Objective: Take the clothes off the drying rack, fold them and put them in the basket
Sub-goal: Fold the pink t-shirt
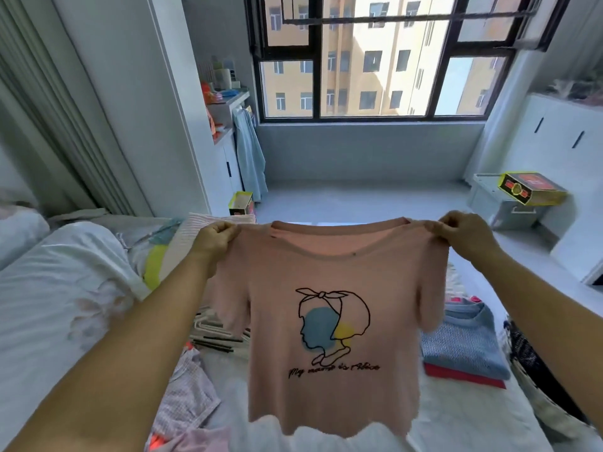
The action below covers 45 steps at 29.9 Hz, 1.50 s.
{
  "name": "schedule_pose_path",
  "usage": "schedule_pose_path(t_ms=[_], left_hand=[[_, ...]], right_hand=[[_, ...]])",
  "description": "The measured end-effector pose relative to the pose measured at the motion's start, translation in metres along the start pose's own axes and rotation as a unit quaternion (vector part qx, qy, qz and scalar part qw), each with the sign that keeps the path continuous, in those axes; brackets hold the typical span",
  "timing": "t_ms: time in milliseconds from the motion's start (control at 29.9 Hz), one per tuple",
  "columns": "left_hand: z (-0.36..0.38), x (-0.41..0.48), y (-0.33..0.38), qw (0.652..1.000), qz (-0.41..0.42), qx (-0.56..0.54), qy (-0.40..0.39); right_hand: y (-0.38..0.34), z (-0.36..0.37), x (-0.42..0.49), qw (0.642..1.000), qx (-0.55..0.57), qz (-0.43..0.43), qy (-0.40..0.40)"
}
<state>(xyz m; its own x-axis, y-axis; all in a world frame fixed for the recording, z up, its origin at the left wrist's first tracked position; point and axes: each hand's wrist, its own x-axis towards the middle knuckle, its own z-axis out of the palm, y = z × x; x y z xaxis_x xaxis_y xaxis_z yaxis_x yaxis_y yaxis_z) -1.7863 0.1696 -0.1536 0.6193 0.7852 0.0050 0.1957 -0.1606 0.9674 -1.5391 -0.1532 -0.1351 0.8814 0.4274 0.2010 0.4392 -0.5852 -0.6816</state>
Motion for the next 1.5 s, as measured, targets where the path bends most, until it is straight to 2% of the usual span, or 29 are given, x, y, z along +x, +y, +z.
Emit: schedule_pose_path(t_ms=[167, 301, 434, 635, 769, 869, 969, 1069, 1237, 1370, 1437, 1504], left_hand=[[0.012, 0.031, 0.022, 0.998, 0.034, -0.048, 0.028], [0.008, 0.04, 0.035, 0.996, 0.061, -0.062, -0.003], [0.01, 0.022, 0.001, 0.994, 0.024, -0.053, -0.091], [0.034, -0.038, -0.103, 0.978, -0.096, 0.004, -0.187], [0.051, -0.083, -0.191, 0.946, -0.225, 0.056, -0.225], [0.063, -0.12, -0.249, 0.922, -0.278, 0.104, -0.249], [0.071, -0.156, -0.297, 0.888, -0.296, 0.148, -0.321], [0.074, -0.188, -0.346, 0.857, -0.273, 0.221, -0.377], [0.071, -0.236, -0.404, 0.79, -0.268, 0.315, -0.453], [0.077, -0.265, -0.433, 0.748, -0.235, 0.385, -0.487], [0.08, -0.271, -0.443, 0.73, -0.259, 0.404, -0.488], [0.084, -0.268, -0.45, 0.753, -0.294, 0.398, -0.434]], right_hand=[[-0.013, -0.013, 0.037, 0.995, 0.05, -0.051, 0.071], [-0.013, -0.029, 0.046, 0.988, 0.11, -0.078, 0.078], [0.02, -0.02, 0.019, 0.988, 0.141, -0.056, -0.003], [0.118, 0.033, -0.059, 0.988, -0.018, -0.049, -0.148], [0.194, 0.083, -0.117, 0.965, -0.066, 0.004, -0.254], [0.236, 0.121, -0.165, 0.939, -0.079, 0.049, -0.332], [0.27, 0.15, -0.212, 0.913, -0.076, 0.091, -0.391], [0.292, 0.168, -0.258, 0.886, -0.09, 0.104, -0.444], [0.334, 0.191, -0.33, 0.863, -0.102, 0.158, -0.469], [0.354, 0.21, -0.373, 0.847, -0.089, 0.164, -0.498], [0.358, 0.22, -0.376, 0.832, -0.068, 0.195, -0.515], [0.364, 0.227, -0.366, 0.835, -0.104, 0.222, -0.493]])
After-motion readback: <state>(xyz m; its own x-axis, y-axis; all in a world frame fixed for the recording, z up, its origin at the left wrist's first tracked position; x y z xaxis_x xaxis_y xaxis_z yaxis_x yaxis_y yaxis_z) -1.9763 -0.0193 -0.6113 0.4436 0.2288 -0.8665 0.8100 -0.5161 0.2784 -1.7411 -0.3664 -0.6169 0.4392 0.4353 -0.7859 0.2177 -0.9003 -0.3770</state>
